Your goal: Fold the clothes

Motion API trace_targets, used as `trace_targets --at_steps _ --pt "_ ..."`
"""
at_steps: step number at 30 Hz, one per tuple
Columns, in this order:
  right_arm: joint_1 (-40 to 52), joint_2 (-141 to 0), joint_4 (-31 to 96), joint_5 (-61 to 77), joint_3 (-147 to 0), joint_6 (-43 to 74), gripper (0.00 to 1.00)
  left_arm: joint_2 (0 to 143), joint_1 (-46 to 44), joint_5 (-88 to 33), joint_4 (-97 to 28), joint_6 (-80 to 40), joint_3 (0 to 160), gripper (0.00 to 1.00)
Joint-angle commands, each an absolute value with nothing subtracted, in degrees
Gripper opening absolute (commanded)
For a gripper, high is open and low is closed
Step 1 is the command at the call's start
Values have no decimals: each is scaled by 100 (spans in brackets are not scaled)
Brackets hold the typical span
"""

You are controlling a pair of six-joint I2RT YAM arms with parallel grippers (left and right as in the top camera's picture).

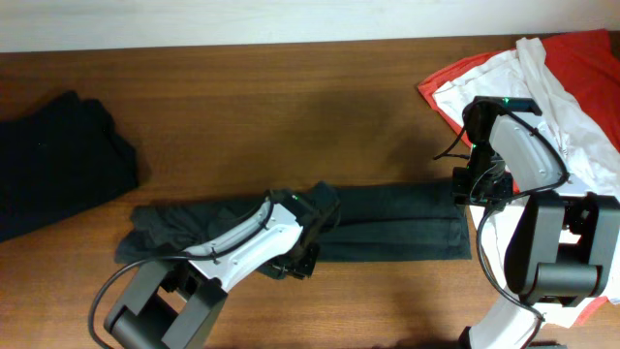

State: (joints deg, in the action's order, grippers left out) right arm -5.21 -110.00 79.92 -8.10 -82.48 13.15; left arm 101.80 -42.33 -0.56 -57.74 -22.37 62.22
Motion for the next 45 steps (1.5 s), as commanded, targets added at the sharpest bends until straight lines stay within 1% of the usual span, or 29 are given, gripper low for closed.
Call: trace_targets --at_steps 1,12,13,14,15,16,19,22,23,27,29,32,33,34,35,36,37,40,42,45 --pt "-532 -10978 8014 -819 -8237 1332 41 10206 -4303 307 -5522 -2268 5918 36" --pt "-532 -10978 8016 -819 -8237 1332 41 10516 -4303 445 -5419 -2093 5885 35" --pt "-532 -10978 8016 -819 -8237 1332 41 10516 -4303 460 -5419 -2093 5885 34" --pt "-532 -10978 8016 -819 -8237 1332 41 10516 -4305 458 -5415 -2093 5885 24" --pt "-532 -10978 8018 -819 -8237 1332 41 10516 -4303 460 -5415 -2093 5885 8" --pt "-532 -10978 8018 -819 -8237 1332 41 10516 -4303 486 -5406 -2095 5885 0" --pt "-532 -10978 8031 -819 -8237 1332 41 10479 -4278 587 -5655 -2097 6108 0" --pt "-532 -10978 8031 -819 -8237 1332 41 10049 -4062 648 -6335 -2095 6855 0" --pt "-532 -10978 8031 -819 -8237 1332 41 9870 -3959 676 -6366 -2095 7054 0" --pt "-532 -10978 8029 -819 -8237 1332 42 9642 -3586 482 -5640 -2187 7148 0" --pt "-532 -10978 8034 -819 -8237 1332 42 9747 -3601 154 -5227 -2187 7122 1" --pt "-532 -10978 8038 -819 -8237 1332 42 10073 -3675 -222 -5135 -2185 7122 0" --pt "-532 -10978 8038 -819 -8237 1332 41 10239 -3712 -235 -5024 -2182 7122 1" --pt "-532 -10978 8038 -819 -8237 1332 41 10326 -3712 -242 -4915 -2185 7122 3" --pt "-532 -10978 8040 -819 -8237 1332 41 10412 -3712 -311 -4814 -2185 7122 27" --pt "-532 -10978 8060 -819 -8237 1332 41 10431 -3712 -327 -4812 -2182 7122 37" --pt "-532 -10978 8066 -819 -8237 1332 41 10431 -3710 -325 -4825 -2128 7122 40" --pt "-532 -10978 8064 -819 -8237 1332 42 10383 -3548 67 -5347 -2003 7456 40" --pt "-532 -10978 8060 -821 -8237 1332 42 10114 -3127 631 -6173 -2008 8044 40" --pt "-532 -10978 8055 -821 -8237 1332 42 9679 -2351 779 -6554 -2091 8165 42"
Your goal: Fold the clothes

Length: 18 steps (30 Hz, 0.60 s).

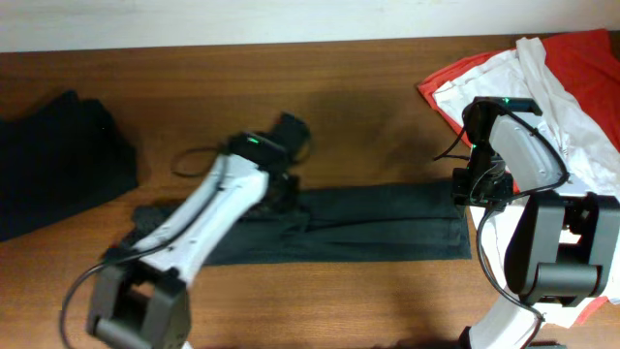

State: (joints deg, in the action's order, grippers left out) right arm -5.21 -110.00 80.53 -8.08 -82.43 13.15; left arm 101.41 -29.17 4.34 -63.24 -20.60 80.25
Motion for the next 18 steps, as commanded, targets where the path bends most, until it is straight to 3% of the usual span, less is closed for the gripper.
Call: trace_targets --at_steps 1,9,14,18 --pt "-532 -10978 8055 -821 -8237 1332 43 9673 -1979 777 -6766 -2141 8154 44" --pt "-532 -10978 8073 -819 -8237 1332 43 9684 362 519 -5955 -2139 6313 45" --pt "-532 -10978 8082 -819 -8237 1332 43 9684 740 541 -5094 -1990 5911 46" --pt "-532 -10978 8106 -819 -8237 1332 43 9684 819 722 -3240 -1988 5260 51"
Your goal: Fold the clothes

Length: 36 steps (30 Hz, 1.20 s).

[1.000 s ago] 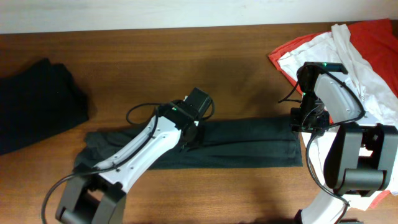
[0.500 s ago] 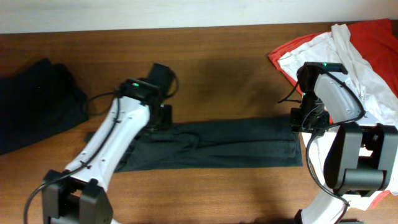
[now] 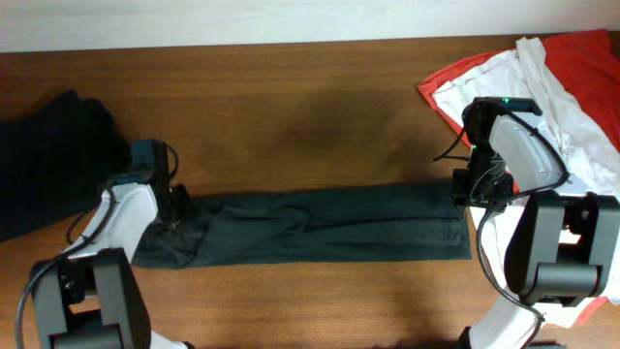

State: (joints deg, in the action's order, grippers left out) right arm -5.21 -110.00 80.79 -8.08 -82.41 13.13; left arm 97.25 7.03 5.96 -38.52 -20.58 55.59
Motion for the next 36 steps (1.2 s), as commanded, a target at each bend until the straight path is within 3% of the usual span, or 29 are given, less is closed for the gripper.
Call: trace_targets --at_steps 1,6,11,14,15,19,25,28,29,30,31,36 --pt "-532 -10978 8128 -819 -8237 1332 43 9684 954 735 -2936 -1990 5221 52" --pt "-532 -10978 8005 -819 -8237 1334 43 9684 1951 364 -2650 -2049 5221 52" --pt "-532 -10978 8007 -821 -8237 1330 43 9671 2211 228 -2622 -2121 5223 53" --pt "-534 -10978 7915 -484 -8237 705 70 9198 2213 -25 -3050 -2117 5389 58" --pt "-532 -10978 7793 -62 -8235 362 74 8914 2211 -73 -3260 -2117 5472 61" --pt "-532 -10989 6947 307 -7793 21 74 7889 2137 -366 -4005 -2008 5561 71" --pt "-528 -10997 5708 860 -6552 16 73 7819 2137 -368 -4394 -2008 5555 72" --pt "-526 -10997 5747 1503 -6427 -152 53 7819 2137 -368 -4425 -1994 5555 72" --pt "-528 -10997 5754 1487 -6427 -152 40 7819 2137 -368 -4427 -1949 5555 72" --pt "-528 -10997 5732 1457 -6429 -150 17 7819 2137 -370 -4427 -1944 5555 71" --pt "-528 -10997 5690 1457 -6429 -119 4 7819 2137 -370 -4427 -1944 5555 72" --pt "-773 -10995 6337 80 -7334 805 4 7819 1496 -318 -4460 -1789 5555 72"
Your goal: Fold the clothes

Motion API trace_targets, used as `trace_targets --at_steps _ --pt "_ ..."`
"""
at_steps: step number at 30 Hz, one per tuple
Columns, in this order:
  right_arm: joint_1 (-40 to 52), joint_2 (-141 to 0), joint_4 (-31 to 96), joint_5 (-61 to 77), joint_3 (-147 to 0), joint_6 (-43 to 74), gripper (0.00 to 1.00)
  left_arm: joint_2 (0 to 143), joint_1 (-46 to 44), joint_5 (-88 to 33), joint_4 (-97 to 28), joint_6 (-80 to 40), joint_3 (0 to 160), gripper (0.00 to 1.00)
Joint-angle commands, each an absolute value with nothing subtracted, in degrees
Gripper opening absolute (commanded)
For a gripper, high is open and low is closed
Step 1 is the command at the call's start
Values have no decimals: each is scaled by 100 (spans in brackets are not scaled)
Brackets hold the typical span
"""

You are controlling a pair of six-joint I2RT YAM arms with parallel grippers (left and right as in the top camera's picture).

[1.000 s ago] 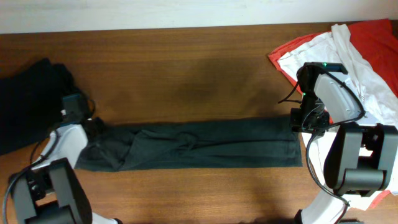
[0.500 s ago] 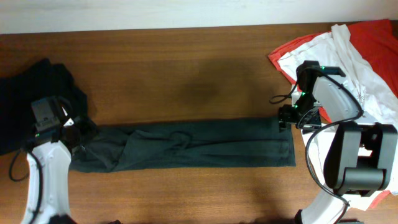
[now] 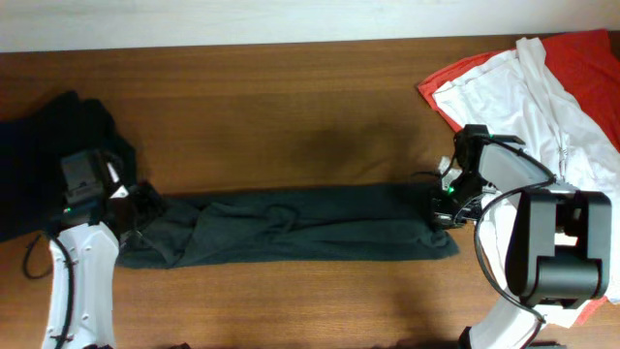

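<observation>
A dark grey-green garment point(image 3: 310, 228) lies stretched out as a long, wrinkled strip across the front of the wooden table point(image 3: 291, 116). My left gripper point(image 3: 145, 202) is at the strip's left end and seems shut on the cloth there. At the right end, my right gripper point(image 3: 443, 206) is low on the fabric and looks shut on that edge. Its fingers are mostly hidden under the wrist.
A heap of black clothing point(image 3: 53, 155) lies at the far left, right behind the left arm. White clothes point(image 3: 542, 107) on top of a red garment point(image 3: 581, 48) are piled at the back right corner.
The left gripper has moved further left with the garment's left end, and the strip is longer on that side. The right gripper has dropped down and left onto the right end, which has shifted slightly inward.
At first the garment's left half lay bunched and folded over, with the left gripper at its middle. Then the left gripper was further back and left with the cloth unrolling, then near the left end. The strip now lies full length between both grippers.
</observation>
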State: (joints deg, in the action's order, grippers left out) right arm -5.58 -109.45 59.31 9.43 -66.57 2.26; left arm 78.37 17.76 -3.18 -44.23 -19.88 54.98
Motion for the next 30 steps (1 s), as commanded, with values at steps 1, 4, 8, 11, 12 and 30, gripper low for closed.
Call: trace_targets --at_steps 1,4,8,11,12,30 --pt "-882 -10995 6622 -91 -7703 937 4 7819 1385 -209 -4504 -1789 5555 72" --pt "-1002 -10995 7467 -222 -8770 1011 4 7819 1339 -156 -4648 -1791 5555 72" --pt "-156 -10995 7843 -217 -9061 978 4 7819 1339 -167 -4683 -1793 5555 72" --pt "1100 -10997 7817 -198 -9054 1146 4 7819 1339 -174 -4687 -1793 5555 72" --pt "1461 -10997 7797 -198 -9054 1313 4 7819 1339 -174 -4687 -1793 5555 72" --pt "3642 -11000 6941 799 -9054 2150 54 7819 1339 -174 -4722 -1791 5555 72"
